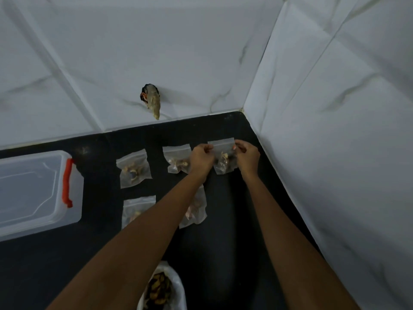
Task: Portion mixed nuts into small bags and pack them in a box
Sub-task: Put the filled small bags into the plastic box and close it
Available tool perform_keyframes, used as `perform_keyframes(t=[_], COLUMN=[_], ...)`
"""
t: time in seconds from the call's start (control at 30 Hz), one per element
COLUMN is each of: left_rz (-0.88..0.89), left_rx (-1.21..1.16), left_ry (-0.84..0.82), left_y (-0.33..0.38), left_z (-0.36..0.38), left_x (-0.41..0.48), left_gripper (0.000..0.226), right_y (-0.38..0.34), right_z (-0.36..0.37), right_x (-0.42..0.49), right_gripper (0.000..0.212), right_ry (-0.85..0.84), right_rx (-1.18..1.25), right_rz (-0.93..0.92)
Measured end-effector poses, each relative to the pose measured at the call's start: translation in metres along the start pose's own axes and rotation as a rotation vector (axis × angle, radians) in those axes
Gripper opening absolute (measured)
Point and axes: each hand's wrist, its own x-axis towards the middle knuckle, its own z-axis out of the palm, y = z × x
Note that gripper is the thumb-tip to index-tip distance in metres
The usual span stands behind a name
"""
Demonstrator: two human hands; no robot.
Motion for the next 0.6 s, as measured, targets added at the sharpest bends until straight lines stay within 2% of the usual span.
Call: perform_keyframes(t=[0.3,0.5,0.6], left_rz=[0.102,0.218,0.351], left_rx=[0.153,0.236,0.312], left_ry=[-0.034,-0.018,0.037], left_y=[-0.002,-0.001,-0.002], left_z=[0.001,-0.018,-0.036], left_x=[0.000,-0.024,-0.051], left_gripper=[0.035,0.033,0.030], right_y=[0.002,-0.008,-0.014], right_z=[-0.005,-0.021,-0.025], right_x=[0.002,-0.025,-0.053], right_gripper=[0.031,0.032,0.030], right_ry=[-0.051,-0.035,-0.050], right_rx=[-0.067,-0.176,-0.204], right_rz=[-0.016,-0.101,-0.209])
